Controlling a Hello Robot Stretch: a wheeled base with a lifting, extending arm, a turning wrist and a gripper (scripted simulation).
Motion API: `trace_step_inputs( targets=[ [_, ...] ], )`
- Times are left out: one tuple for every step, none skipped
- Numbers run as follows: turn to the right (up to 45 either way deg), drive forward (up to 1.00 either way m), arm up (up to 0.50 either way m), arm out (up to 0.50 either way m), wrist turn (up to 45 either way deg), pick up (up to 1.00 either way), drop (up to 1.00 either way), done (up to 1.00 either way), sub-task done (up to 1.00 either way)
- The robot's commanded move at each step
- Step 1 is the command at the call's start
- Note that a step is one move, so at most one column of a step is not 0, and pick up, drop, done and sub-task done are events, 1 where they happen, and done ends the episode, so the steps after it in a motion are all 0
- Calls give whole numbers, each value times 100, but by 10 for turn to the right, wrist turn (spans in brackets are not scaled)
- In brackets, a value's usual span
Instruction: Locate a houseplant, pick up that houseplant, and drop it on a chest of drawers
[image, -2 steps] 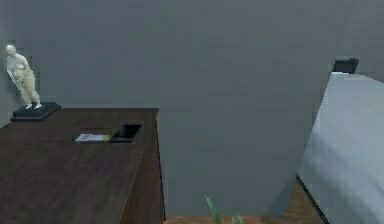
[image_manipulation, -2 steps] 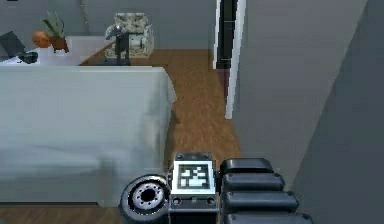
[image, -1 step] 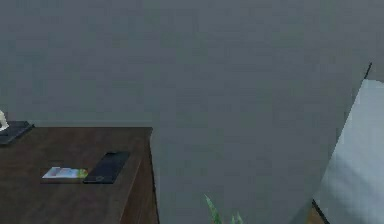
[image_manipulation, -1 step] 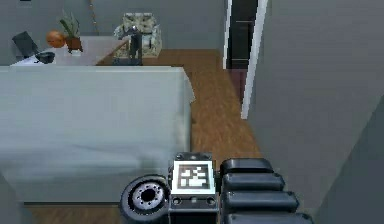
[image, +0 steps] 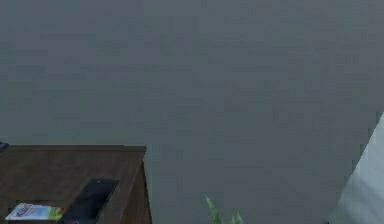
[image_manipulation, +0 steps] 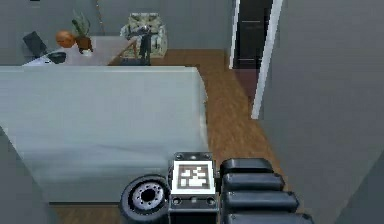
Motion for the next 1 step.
trace_step_inputs(
  targets=[
    [-450,0,0,0,0,0,0,0,0]
  ],
)
